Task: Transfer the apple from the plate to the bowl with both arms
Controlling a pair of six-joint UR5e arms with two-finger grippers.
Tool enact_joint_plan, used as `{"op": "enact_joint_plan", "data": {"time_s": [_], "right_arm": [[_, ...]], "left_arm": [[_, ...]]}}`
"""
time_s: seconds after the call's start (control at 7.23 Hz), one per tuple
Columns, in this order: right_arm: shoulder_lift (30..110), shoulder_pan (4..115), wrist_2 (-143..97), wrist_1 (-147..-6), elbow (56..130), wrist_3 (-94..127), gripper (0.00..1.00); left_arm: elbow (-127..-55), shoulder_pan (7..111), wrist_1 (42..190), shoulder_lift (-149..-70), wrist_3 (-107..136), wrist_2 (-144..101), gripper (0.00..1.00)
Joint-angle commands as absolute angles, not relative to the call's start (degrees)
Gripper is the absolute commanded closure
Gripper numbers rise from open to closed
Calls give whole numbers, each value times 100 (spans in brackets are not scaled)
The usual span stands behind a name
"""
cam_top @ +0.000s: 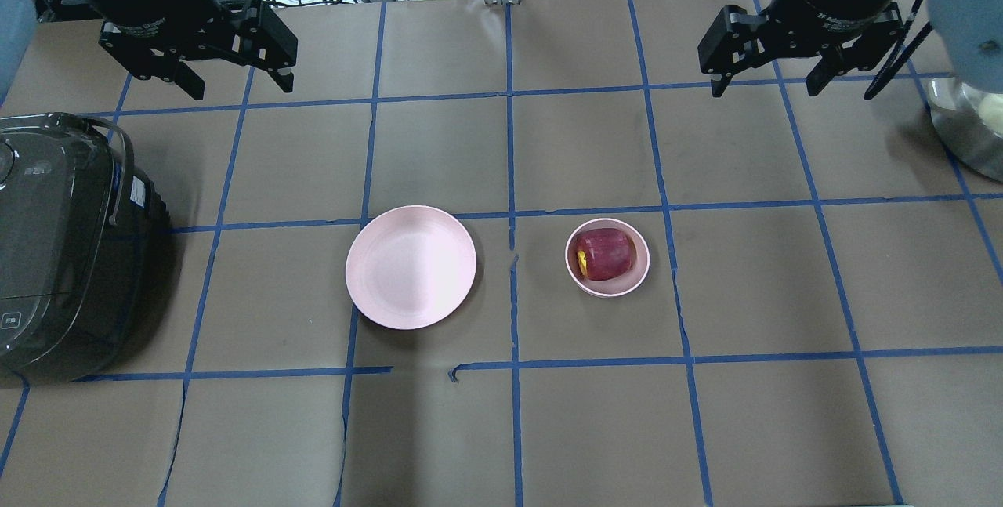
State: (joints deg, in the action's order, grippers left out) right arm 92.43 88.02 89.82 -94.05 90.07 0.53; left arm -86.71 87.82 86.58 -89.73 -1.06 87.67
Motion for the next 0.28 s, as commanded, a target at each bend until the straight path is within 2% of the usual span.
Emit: {"op": "enact_joint_plan", "data": {"time_s": [0.0, 0.14], "right_arm": [[9263, 8807, 8991, -9396, 9017, 53, 0], [9272, 8807, 8991, -9378, 9026, 53, 0]], "left_arm": [[-8684, 8780, 8657, -8974, -105, 8745, 0], [-8684, 8780, 8657, -8974, -105, 8745, 0]]}}
